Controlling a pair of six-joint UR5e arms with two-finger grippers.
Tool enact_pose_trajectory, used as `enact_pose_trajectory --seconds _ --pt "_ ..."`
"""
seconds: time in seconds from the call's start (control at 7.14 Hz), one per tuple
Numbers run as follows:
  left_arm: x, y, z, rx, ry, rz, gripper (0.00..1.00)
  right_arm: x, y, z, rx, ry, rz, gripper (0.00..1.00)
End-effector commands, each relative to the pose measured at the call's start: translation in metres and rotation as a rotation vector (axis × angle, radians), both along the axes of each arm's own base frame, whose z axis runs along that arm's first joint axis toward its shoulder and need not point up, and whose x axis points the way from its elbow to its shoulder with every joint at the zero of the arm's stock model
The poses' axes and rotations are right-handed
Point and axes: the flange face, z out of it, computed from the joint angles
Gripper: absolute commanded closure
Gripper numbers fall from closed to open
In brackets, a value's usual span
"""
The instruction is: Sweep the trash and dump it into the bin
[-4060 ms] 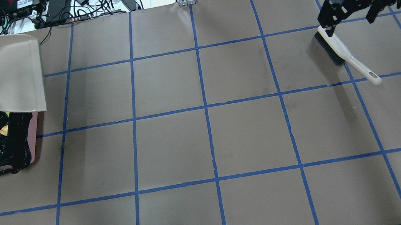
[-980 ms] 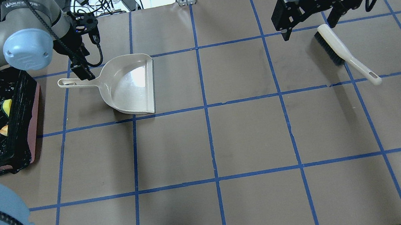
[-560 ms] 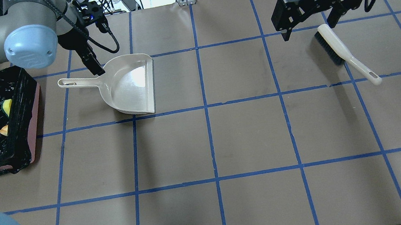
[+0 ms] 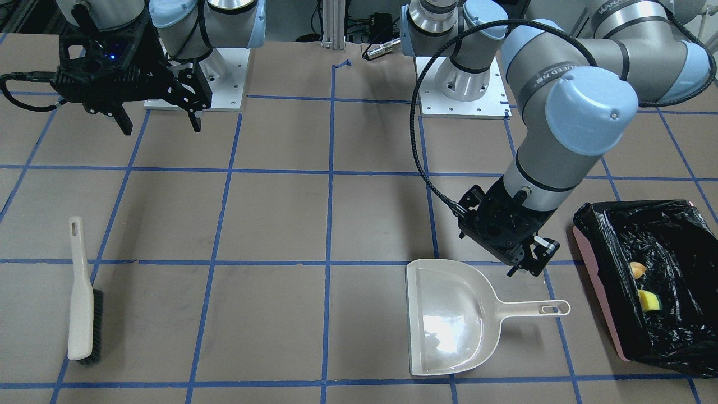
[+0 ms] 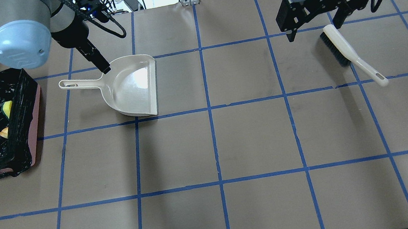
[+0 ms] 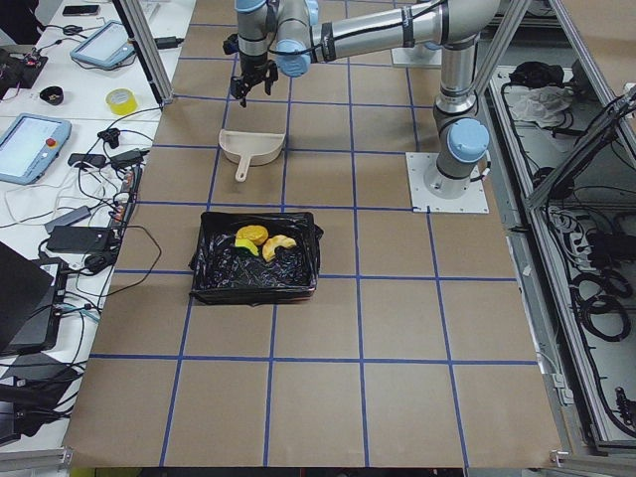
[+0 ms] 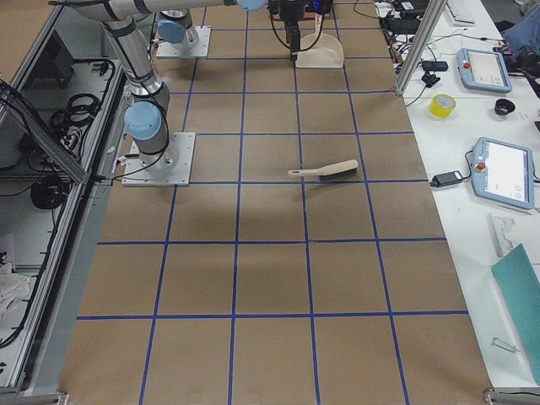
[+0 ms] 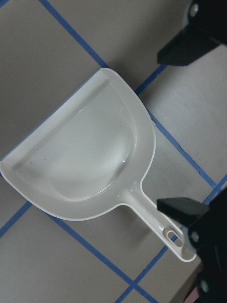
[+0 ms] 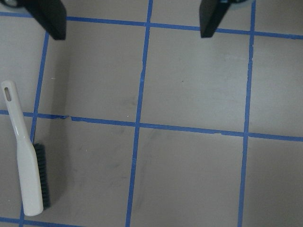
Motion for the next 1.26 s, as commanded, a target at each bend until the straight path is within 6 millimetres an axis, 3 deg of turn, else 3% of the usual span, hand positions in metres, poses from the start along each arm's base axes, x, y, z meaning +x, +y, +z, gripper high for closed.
enact_pose_trajectory --seconds 0.0,0.84,1.12 --pt "-0.006 0.016 0.023 -0.015 0.022 0.240 0.00 0.000 0.000 0.000 0.000 0.000 0.001 0.00" --pt "-0.009 0.056 0.057 0.051 0.045 0.579 0.00 0.000 0.000 0.000 0.000 0.000 0.001 0.00" --pt "-0.015 0.071 0.049 0.067 0.042 0.642 0.00 0.000 0.000 0.000 0.000 0.000 0.001 0.00"
